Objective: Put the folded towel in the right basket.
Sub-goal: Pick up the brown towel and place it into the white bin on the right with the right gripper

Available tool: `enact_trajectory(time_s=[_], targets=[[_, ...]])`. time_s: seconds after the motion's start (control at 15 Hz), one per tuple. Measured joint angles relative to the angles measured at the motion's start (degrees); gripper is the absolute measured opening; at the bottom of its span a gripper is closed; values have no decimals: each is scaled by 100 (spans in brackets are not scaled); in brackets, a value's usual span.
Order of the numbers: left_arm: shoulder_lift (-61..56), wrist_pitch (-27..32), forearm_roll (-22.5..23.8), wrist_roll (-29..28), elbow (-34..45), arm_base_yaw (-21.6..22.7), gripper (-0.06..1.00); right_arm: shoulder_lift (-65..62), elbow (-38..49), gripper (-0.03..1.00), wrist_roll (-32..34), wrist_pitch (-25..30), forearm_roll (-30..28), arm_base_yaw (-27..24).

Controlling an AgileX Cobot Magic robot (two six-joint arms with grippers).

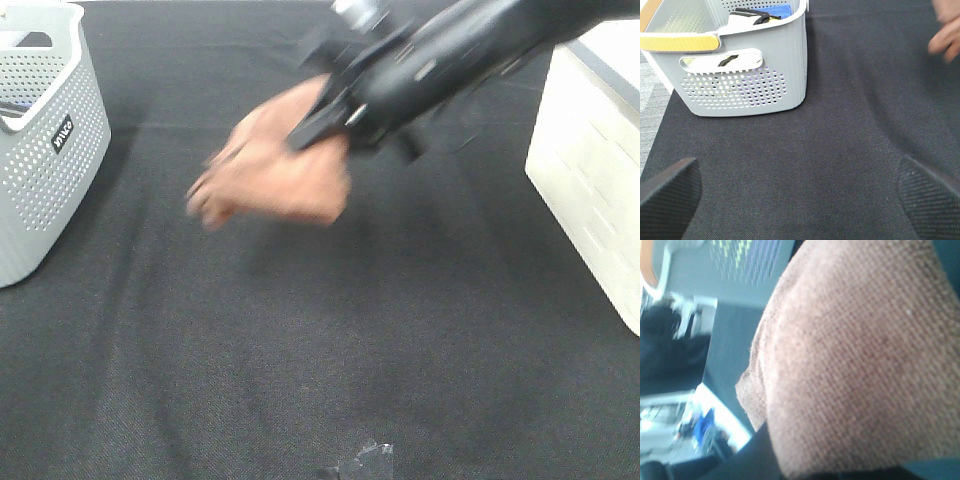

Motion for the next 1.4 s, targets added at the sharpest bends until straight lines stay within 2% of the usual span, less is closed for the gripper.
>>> enact_trajectory(time_s=[0.2,0.27,0.47,0.67,0.8,0.93,1.0,1.13,1.4], targets=[[0,0,0,0,0,0,99,-1008,0,16,17,166,-103,-957],[0,0,0,0,0,0,99,-1518,0,16,17,241,-109,-1467],[0,0,0,0,0,0,99,-2263,0,16,11,292,-201,-2475],[0,0,0,0,0,0,99,-2435,0,16,80,504,-963,-3277],[0,0,0,0,0,0,99,-2429,0,16,413,516,-1919,-3696],[0,0,0,0,0,0,99,-2418,0,16,682,183,-2544,-3850],[0,0,0,0,0,0,99,-2418,0,16,682,183,-2544,-3850],[0,0,0,0,0,0,99,-2309,0,16,854,-344,-3048,-3862],[0,0,0,0,0,0,99,-1937,0,16,865,-751,-3392,-3862]])
